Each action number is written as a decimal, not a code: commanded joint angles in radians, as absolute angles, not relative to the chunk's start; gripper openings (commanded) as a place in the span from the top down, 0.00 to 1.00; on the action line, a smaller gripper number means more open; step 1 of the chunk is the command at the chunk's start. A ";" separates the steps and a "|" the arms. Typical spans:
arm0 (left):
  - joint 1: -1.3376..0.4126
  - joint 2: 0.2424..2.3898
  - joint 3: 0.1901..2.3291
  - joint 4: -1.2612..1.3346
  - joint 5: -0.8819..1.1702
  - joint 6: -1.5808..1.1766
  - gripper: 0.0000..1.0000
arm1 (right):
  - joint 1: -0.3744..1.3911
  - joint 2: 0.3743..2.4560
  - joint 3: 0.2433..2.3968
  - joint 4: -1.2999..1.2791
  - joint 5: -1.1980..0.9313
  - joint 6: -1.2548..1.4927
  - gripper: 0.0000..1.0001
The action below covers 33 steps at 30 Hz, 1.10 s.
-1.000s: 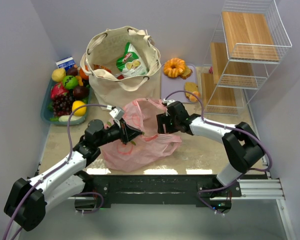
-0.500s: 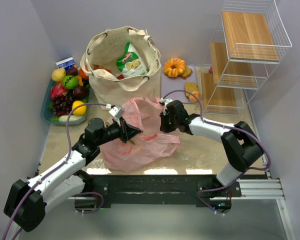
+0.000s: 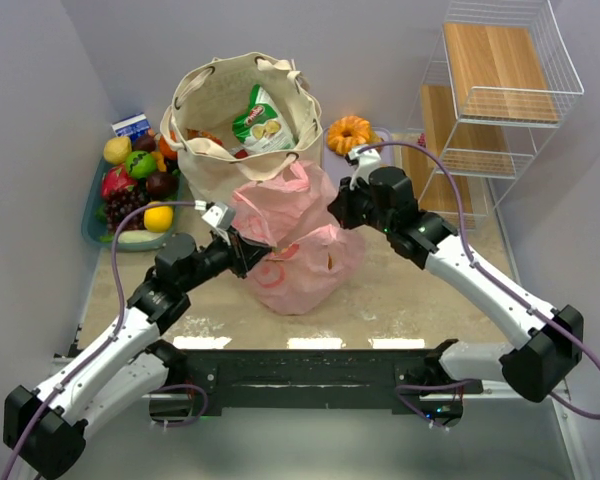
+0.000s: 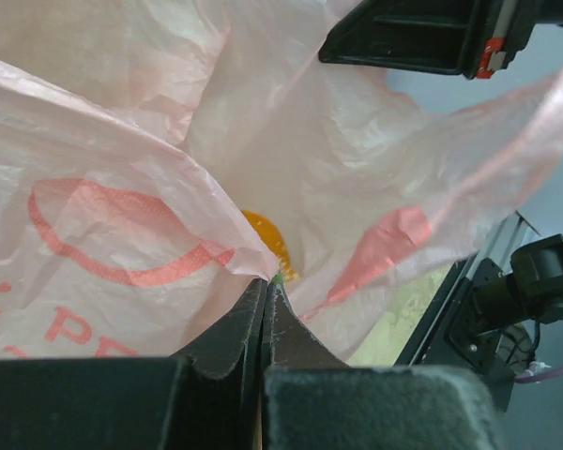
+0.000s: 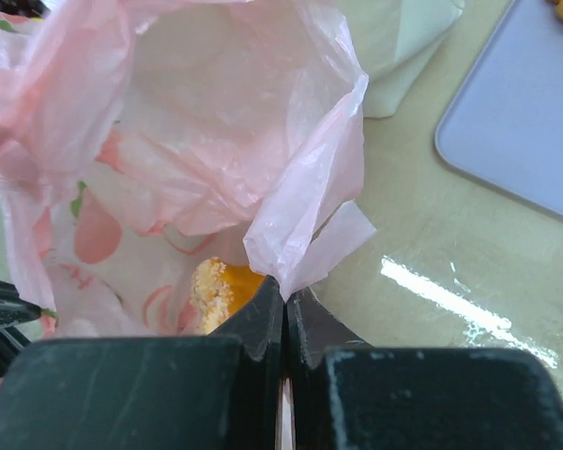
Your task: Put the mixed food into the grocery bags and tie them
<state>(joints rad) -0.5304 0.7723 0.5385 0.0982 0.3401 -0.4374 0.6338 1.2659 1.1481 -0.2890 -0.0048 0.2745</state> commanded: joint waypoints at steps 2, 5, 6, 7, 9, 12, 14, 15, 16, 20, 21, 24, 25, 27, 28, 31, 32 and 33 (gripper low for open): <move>-0.525 0.801 0.569 0.029 0.336 -0.399 1.00 | 0.632 1.347 1.160 -0.363 0.005 0.250 1.00; -0.523 0.822 0.595 -0.058 0.344 -0.367 1.00 | 0.632 1.356 1.167 -0.367 0.003 0.250 0.91; -0.525 0.821 0.604 -0.077 0.328 -0.341 1.00 | 0.634 1.350 1.173 -0.367 -0.020 0.249 0.86; -0.523 0.816 0.623 -0.112 0.321 -0.327 1.00 | 0.634 1.329 1.180 -0.374 -0.020 0.244 0.74; -0.523 0.807 0.643 -0.141 0.283 -0.281 1.00 | 0.632 1.306 1.213 -0.391 -0.002 0.245 0.59; -0.523 0.802 0.686 -0.204 0.224 -0.224 1.00 | 0.632 1.247 1.262 -0.437 0.064 0.267 0.36; -0.523 0.796 0.704 -0.230 0.196 -0.203 1.00 | 0.632 1.198 1.273 -0.439 0.087 0.268 0.29; -0.525 0.795 0.709 -0.236 0.177 -0.183 1.00 | 0.632 1.183 1.279 -0.434 0.089 0.267 0.25; -0.525 0.790 0.709 -0.241 0.167 -0.175 1.00 | 0.632 1.169 1.281 -0.422 0.086 0.268 0.21; -0.523 0.779 0.706 -0.244 0.149 -0.134 1.00 | 0.623 1.189 1.350 -0.462 0.213 0.250 0.09; -0.525 0.776 0.700 -0.241 0.149 -0.118 1.00 | 0.608 1.248 1.409 -0.480 0.215 0.247 0.10; -0.525 0.762 0.681 -0.224 0.147 -0.104 1.00 | 0.497 1.369 1.485 -0.508 0.106 0.256 0.12; -0.523 0.756 0.677 -0.218 0.147 -0.101 1.00 | 0.471 1.396 1.494 -0.490 0.092 0.264 0.12; -0.525 0.750 0.664 -0.215 0.146 -0.098 1.00 | 0.420 1.449 1.522 -0.473 0.118 0.264 0.12; -0.525 0.743 0.661 -0.215 0.141 -0.098 1.00 | 0.410 1.507 1.532 -0.463 0.132 0.258 0.12; -0.525 0.729 0.657 -0.219 0.126 -0.104 1.00 | 0.353 1.633 1.574 -0.453 0.146 0.271 0.13; -0.523 0.726 0.657 -0.216 0.129 -0.106 1.00 | 0.315 1.663 1.594 -0.457 0.143 0.275 0.14; -0.525 0.724 0.654 -0.213 0.132 -0.106 1.00 | 0.304 1.698 1.606 -0.469 0.181 0.275 0.15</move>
